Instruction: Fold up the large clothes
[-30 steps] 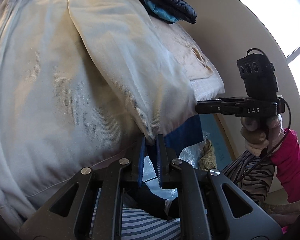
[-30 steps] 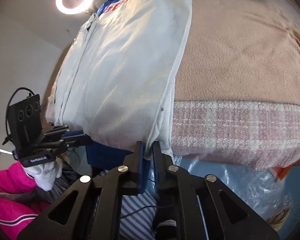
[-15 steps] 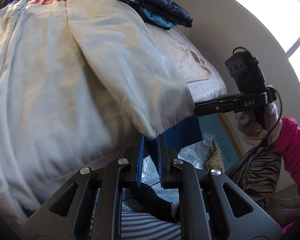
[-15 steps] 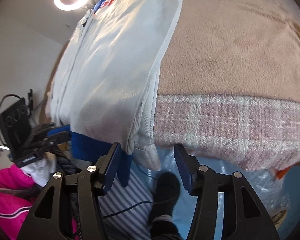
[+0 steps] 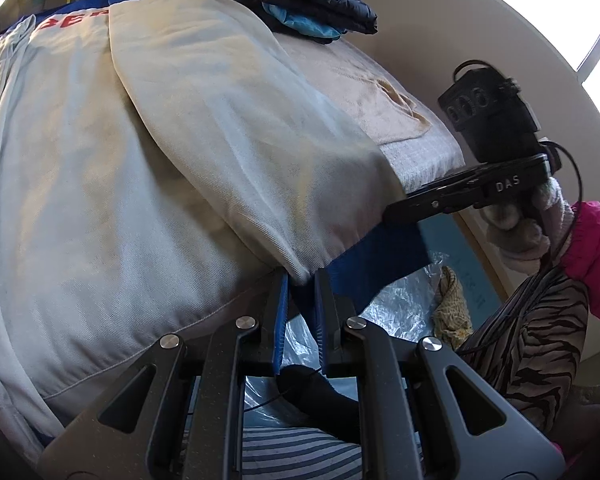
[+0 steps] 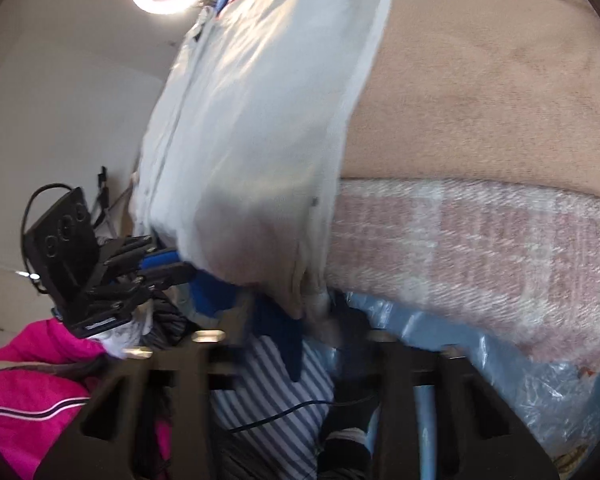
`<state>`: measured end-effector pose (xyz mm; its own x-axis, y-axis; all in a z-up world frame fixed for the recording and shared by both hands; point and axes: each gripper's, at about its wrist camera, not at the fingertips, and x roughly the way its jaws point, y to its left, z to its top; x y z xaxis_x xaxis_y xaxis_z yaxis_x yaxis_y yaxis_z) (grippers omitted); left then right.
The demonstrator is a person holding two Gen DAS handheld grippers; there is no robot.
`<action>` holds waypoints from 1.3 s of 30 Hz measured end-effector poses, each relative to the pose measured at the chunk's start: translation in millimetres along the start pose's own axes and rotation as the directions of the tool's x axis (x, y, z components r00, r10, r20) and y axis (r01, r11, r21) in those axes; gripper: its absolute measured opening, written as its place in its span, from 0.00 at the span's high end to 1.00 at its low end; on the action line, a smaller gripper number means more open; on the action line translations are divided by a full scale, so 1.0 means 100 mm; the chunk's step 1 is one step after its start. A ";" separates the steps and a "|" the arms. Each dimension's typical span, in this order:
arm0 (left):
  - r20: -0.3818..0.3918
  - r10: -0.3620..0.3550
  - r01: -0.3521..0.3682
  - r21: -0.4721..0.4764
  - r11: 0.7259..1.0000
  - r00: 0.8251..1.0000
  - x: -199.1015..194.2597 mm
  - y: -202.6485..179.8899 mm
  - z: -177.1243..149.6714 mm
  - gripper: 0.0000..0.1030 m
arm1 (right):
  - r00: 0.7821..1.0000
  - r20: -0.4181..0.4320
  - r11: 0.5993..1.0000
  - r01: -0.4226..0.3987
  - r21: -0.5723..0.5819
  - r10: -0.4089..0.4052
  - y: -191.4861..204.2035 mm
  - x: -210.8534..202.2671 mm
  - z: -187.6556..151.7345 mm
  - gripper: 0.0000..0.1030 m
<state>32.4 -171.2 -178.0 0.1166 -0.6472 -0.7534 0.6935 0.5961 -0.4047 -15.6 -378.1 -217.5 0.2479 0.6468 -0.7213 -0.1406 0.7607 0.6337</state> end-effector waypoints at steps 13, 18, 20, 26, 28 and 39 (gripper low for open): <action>0.197 0.070 -0.094 0.118 0.989 0.978 -0.68 -0.36 -0.17 0.47 | 0.986 0.151 0.990 -0.085 0.115 0.067 0.51 -0.17 0.02 0.89; 0.202 0.076 -0.134 0.294 0.946 0.976 -0.55 -0.74 -0.23 0.43 | 0.976 0.191 0.962 -0.149 0.230 0.106 0.41 -0.20 0.04 0.90; 0.207 0.078 -0.144 0.328 0.934 0.975 -0.43 -0.83 -0.20 0.43 | 0.968 0.211 0.950 -0.188 0.250 0.136 0.41 -0.21 0.03 0.90; 0.249 0.157 -0.249 0.397 0.884 0.956 -0.12 -0.95 -0.16 0.43 | 0.956 0.233 0.944 -0.233 0.235 0.178 0.52 -0.24 0.05 0.90; 0.252 0.183 -0.275 0.401 0.874 0.950 -0.08 -0.92 -0.16 0.44 | 0.960 0.224 0.947 -0.222 0.231 0.170 0.51 -0.23 0.05 0.90; 0.248 0.086 -0.135 0.187 0.973 0.965 -0.31 -0.48 -0.01 0.90 | 0.963 0.225 0.970 -0.184 0.158 0.146 0.45 -0.32 0.23 0.72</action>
<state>-5.7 -179.2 -135.9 0.3486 -0.6908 -0.6335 0.7919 0.5786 -0.1951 -7.9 -366.1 -159.4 0.4338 0.7215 -0.5397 -0.0306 0.6104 0.7915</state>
